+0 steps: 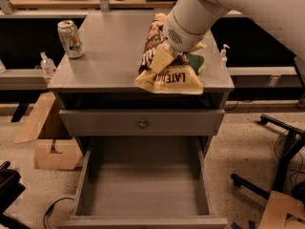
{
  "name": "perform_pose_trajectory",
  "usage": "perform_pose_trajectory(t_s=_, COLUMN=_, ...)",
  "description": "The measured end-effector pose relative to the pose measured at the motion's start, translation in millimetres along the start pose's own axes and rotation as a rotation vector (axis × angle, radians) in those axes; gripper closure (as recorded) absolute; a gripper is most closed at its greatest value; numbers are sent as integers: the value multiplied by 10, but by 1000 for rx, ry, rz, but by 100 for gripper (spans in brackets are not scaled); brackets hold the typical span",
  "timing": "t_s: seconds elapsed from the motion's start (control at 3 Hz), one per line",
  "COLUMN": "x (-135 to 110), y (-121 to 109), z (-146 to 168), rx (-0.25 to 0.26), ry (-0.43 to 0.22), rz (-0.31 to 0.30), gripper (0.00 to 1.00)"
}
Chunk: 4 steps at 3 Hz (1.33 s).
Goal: Place brown chip bag into middle drawer
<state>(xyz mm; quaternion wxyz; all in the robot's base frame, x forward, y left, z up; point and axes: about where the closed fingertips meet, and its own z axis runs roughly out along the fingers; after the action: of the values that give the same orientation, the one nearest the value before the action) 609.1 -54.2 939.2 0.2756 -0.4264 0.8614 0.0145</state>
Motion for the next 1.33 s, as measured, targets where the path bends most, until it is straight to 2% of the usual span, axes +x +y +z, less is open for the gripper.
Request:
perform_pose_trajectory(t_s=0.33, x=390, y=227, z=-50, rx=-38, ry=-13, rz=26, gripper=100)
perform_pose_trajectory(t_s=0.67, x=874, y=563, z=-260, rx=-54, ry=-68, rz=43, gripper=100)
perform_pose_trajectory(t_s=1.0, x=1443, y=878, z=-67, rx=-104, ry=-79, rz=63, gripper=100)
perform_pose_trajectory(t_s=1.33, x=2017, y=1171, z=449, rx=-206, ry=-13, rz=110, gripper=100)
